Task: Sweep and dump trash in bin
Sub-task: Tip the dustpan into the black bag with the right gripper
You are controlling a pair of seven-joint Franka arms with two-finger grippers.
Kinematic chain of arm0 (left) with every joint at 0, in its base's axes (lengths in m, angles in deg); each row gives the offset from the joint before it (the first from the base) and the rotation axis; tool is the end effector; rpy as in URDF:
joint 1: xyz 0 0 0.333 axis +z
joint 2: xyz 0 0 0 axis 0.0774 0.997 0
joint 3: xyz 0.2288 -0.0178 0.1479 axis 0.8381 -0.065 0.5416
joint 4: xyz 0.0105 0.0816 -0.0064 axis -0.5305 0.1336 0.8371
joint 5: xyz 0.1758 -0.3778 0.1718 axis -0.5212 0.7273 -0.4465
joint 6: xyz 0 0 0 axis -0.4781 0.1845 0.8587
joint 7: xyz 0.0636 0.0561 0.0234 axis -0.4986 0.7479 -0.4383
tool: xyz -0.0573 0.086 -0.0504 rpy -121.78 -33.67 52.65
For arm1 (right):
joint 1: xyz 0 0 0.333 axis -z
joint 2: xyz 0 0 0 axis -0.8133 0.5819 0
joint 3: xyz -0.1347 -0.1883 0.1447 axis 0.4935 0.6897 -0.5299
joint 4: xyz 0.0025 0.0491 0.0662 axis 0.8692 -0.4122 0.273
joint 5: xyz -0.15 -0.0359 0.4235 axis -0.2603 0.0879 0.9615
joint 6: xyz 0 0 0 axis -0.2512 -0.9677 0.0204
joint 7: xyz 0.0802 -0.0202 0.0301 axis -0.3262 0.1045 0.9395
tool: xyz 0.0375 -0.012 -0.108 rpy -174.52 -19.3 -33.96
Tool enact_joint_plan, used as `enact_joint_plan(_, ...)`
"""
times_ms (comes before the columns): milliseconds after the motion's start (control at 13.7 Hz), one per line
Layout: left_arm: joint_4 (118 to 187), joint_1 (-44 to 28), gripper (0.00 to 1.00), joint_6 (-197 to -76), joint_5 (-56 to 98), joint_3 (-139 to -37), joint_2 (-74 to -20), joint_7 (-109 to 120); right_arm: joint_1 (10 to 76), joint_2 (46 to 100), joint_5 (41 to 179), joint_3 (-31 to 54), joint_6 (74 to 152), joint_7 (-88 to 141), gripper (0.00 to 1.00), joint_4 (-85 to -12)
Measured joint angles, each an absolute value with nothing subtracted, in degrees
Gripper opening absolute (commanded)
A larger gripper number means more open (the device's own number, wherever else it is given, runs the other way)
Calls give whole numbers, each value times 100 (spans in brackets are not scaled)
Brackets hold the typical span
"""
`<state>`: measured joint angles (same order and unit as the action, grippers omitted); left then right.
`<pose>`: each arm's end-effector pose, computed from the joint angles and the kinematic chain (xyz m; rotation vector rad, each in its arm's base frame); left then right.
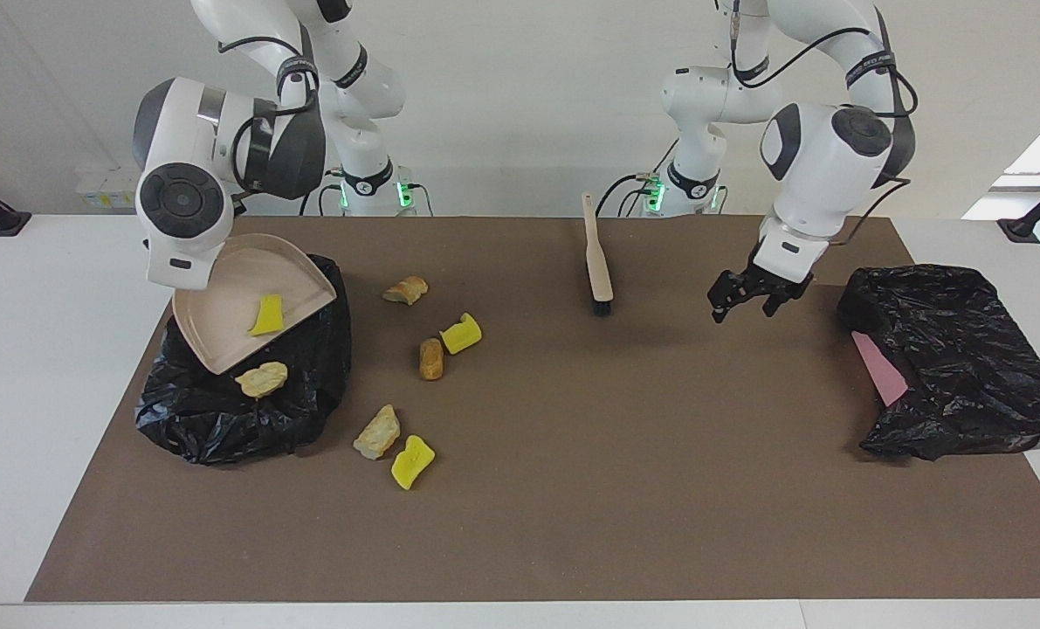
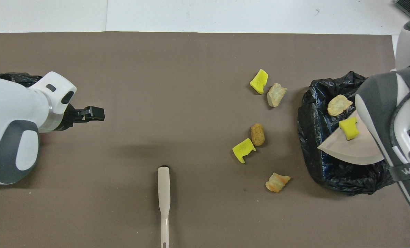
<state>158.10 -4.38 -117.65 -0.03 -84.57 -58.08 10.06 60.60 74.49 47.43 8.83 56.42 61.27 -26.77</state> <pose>0.6084 -0.0971 0.3986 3.0533 0.1096 0.1320 0.6130 -0.0465 0.4667 2.5059 0.9230 -1.0850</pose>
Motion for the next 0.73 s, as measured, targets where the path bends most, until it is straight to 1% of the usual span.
enact_joint_plan(218, 15459, 21, 100, -11568, -91, -8446, -5783, 2041, 6015, 7458, 4741, 881, 5522, 5879, 0, -2615)
enact_joint_plan(437, 14861, 120, 100, -10812, -356, -8451, -5788, 2378, 5989, 7458, 4595, 873, 5252, 5891, 0, -2583)
enact_joint_plan(728, 14018, 119, 100, -9654, -399, -8504, -5807, 2405, 5563, 7464, 3424, 826, 4963, 6650, 0, -2426)
